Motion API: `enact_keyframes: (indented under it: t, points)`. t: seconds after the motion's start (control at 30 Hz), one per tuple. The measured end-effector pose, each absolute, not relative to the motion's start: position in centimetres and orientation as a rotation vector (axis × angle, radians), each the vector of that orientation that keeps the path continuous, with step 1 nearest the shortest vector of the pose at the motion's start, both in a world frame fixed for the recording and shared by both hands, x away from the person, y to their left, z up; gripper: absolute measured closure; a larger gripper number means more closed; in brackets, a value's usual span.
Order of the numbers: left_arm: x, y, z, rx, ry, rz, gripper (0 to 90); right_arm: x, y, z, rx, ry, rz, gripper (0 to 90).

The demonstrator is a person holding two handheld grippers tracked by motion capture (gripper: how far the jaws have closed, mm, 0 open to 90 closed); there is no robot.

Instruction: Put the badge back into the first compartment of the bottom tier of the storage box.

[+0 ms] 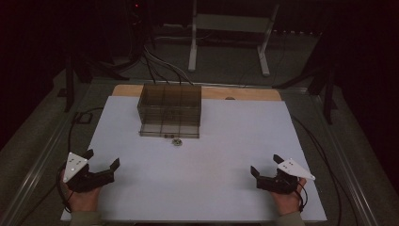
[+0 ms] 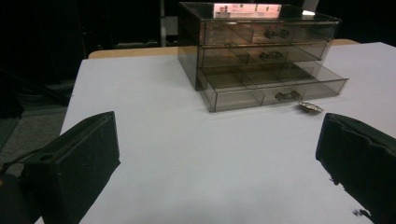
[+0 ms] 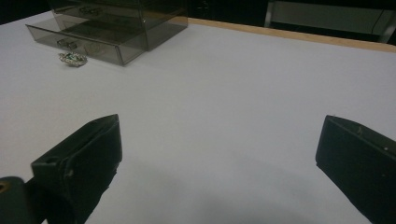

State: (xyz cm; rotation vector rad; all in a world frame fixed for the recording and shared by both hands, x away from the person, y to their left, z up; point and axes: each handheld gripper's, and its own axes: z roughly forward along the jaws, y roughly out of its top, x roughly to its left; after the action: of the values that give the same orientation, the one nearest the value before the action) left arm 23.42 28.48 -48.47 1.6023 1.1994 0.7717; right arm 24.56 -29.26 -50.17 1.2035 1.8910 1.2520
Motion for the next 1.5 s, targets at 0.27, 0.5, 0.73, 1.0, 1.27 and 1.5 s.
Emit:
enact_keyframes:
  t: [0.27,0.5,0.73,1.0,1.27,1.5]
  points:
    - [24.3,27.7,-47.6,1.621,1.184,0.763,0.6,24.7,-29.3,-50.2,1.209,1.877,1.245,0.9]
    - [25.5,26.9,-47.2,1.631,1.195,0.735,0.9,24.7,-29.3,-50.2,1.206,1.877,1.247,0.9]
    - [26.4,25.8,-47.0,1.653,1.182,0.723,1.1,24.7,-29.3,-50.2,1.203,1.881,1.247,0.9]
    - [27.4,24.7,-47.0,1.663,1.182,0.706,1.1,24.7,-29.3,-50.2,1.202,1.881,1.247,0.9]
    - [28.4,23.5,-46.9,1.672,1.17,0.697,1.1,24.7,-29.3,-50.2,1.202,1.88,1.248,0.9]
    - [29.1,22.3,-47.2,1.687,1.167,0.681,1.1,24.7,-29.3,-50.2,1.202,1.88,1.249,0.9]
